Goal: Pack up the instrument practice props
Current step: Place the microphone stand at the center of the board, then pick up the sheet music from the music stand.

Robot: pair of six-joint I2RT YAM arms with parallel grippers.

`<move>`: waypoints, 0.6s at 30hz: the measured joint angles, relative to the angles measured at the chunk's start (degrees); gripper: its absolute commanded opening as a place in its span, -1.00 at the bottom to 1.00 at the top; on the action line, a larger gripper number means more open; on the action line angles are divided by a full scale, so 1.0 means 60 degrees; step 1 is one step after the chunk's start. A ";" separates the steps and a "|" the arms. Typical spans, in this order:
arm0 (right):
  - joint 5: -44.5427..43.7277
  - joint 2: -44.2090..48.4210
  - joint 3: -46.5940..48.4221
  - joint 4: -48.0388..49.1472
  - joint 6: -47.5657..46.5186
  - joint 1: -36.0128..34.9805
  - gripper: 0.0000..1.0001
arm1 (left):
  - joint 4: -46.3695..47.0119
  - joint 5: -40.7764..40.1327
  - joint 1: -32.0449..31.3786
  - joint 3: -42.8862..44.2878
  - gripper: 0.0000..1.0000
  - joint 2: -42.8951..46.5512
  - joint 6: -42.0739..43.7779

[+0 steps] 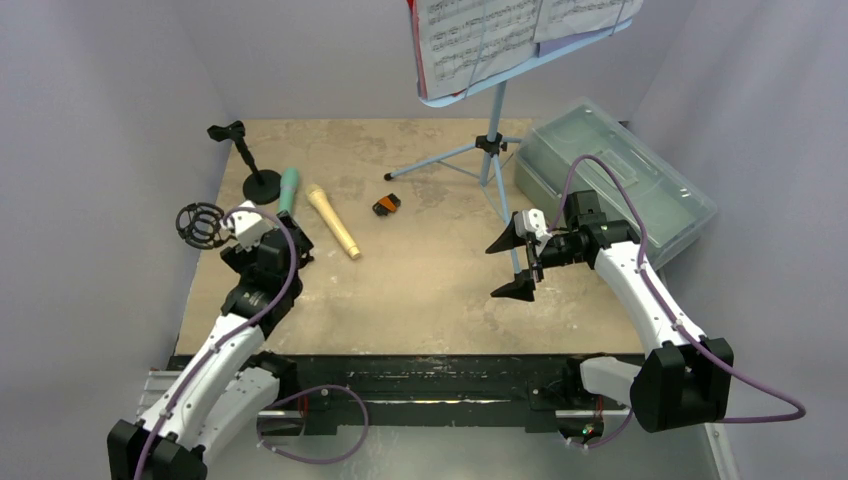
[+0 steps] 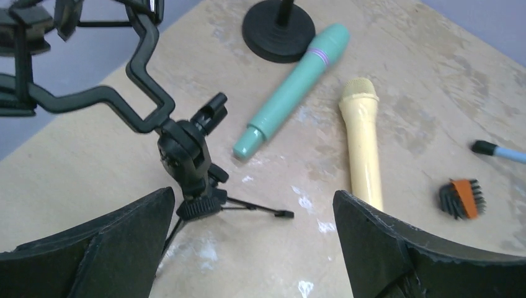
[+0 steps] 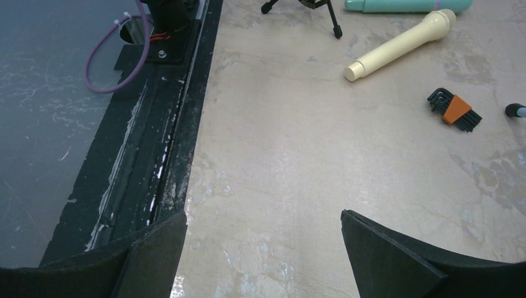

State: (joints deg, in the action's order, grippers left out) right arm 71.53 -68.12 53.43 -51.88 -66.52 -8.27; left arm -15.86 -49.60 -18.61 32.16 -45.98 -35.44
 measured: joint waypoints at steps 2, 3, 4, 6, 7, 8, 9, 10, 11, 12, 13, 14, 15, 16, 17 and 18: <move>-0.0007 0.0000 0.0000 0.0000 0.0000 0.0000 0.95 | -0.0459 0.0441 -0.0047 0.0029 1.00 0.0463 -0.0200; -0.0011 0.0000 0.0000 0.0000 0.0004 0.0000 0.95 | -0.0678 0.0663 -0.0047 0.0040 1.00 0.0659 -0.0291; -0.0011 0.0000 0.0000 0.0004 0.0004 0.0000 0.95 | -0.0907 0.0896 -0.0047 0.0055 1.00 0.0856 -0.0364; -0.0018 0.0000 0.0000 0.0004 0.0004 0.0000 0.95 | -0.1326 0.1384 -0.0047 0.0087 1.00 0.1202 -0.0481; -0.0022 0.0000 0.0000 0.0004 0.0004 -0.0004 0.95 | -0.1501 0.1603 -0.0047 0.0106 1.00 0.1355 -0.0488; -0.0029 0.0000 0.0000 0.0004 0.0007 0.0000 0.95 | -0.1705 0.1858 -0.0047 0.0146 1.00 0.1526 -0.0492; -0.0047 0.0000 0.0000 0.0007 0.0007 0.0000 0.96 | -0.1883 0.2095 -0.0047 0.0200 1.00 0.1683 -0.0488; -0.0058 0.0000 0.0000 0.0007 0.0007 0.0000 0.96 | -0.2029 0.2291 -0.0047 0.0259 0.99 0.1800 -0.0484; -0.0073 0.0000 0.0000 0.0011 0.0007 0.0000 0.96 | -0.2189 0.2535 -0.0047 0.0342 0.99 0.1953 -0.0474; -0.0087 0.0000 0.0000 0.0015 0.0007 0.0007 0.96 | -0.2361 0.2852 -0.0047 0.0430 0.98 0.2146 -0.0441; -0.0102 0.0000 0.0000 0.0022 0.0007 0.0007 0.96 | -0.2470 0.3067 -0.0047 0.0492 0.98 0.2273 -0.0404; -0.0127 0.0000 0.0000 0.0029 0.0007 0.0011 0.95 | -0.2590 0.3344 -0.0047 0.0543 0.98 0.2426 -0.0379; -0.0189 0.0000 0.0000 0.0036 0.0007 0.0015 0.95 | -0.2667 0.3581 -0.0047 0.0568 0.97 0.2561 -0.0357; -0.0255 0.0000 0.0000 0.0040 0.0007 0.0015 0.96 | -0.2776 0.3909 -0.0047 0.0601 0.97 0.2754 -0.0302; -0.0295 0.0000 0.0000 0.0040 0.0011 0.0025 0.96 | -0.2849 0.4273 -0.0047 0.0623 0.96 0.2841 -0.0240; -0.0339 0.0004 0.0000 0.0047 0.0011 0.0040 0.96 | -0.2896 0.4623 -0.0047 0.0652 0.96 0.3053 -0.0204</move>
State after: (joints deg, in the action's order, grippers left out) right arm 69.49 -68.10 53.43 -51.59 -66.46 -8.03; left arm -33.23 -21.87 -18.90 36.07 -27.66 -36.67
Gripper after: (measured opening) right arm 0.976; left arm 0.989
